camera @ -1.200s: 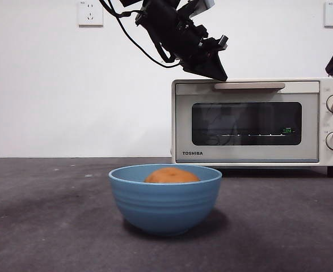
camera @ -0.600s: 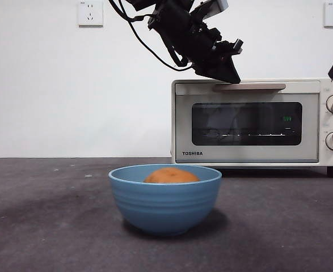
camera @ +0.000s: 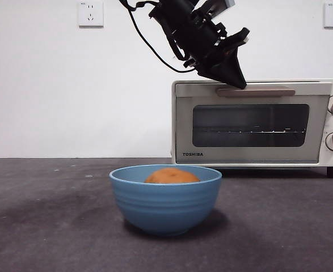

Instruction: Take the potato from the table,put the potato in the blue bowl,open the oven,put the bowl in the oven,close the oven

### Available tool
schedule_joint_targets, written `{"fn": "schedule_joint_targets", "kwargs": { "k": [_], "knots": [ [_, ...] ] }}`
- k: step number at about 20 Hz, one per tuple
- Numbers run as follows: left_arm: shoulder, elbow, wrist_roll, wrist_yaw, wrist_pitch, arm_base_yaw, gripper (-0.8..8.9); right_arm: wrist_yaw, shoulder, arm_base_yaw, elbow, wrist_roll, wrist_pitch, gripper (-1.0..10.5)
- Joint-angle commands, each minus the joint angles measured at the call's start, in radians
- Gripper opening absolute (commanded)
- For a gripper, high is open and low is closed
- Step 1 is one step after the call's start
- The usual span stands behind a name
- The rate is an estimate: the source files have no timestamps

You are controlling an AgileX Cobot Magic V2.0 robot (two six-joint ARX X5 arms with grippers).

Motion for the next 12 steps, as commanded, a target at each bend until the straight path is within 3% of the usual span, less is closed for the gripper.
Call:
{"fn": "schedule_joint_targets", "kwargs": {
  "k": [1, 8, 12],
  "knots": [
    [0.061, -0.037, -0.07, -0.038, -0.112, -0.005, -0.06, 0.049, -0.021, 0.001, 0.105, -0.004, -0.074, -0.1],
    [0.061, -0.039, -0.105, -0.073, -0.139, -0.089, -0.06, 0.262, -0.019, 0.001, 0.439, -0.101, -0.324, -0.1],
    [0.061, -0.045, -0.138, -0.073, -0.153, -0.124, -0.06, 0.317, -0.019, 0.001, 0.499, -0.117, -0.434, -0.1]
  ]
}}
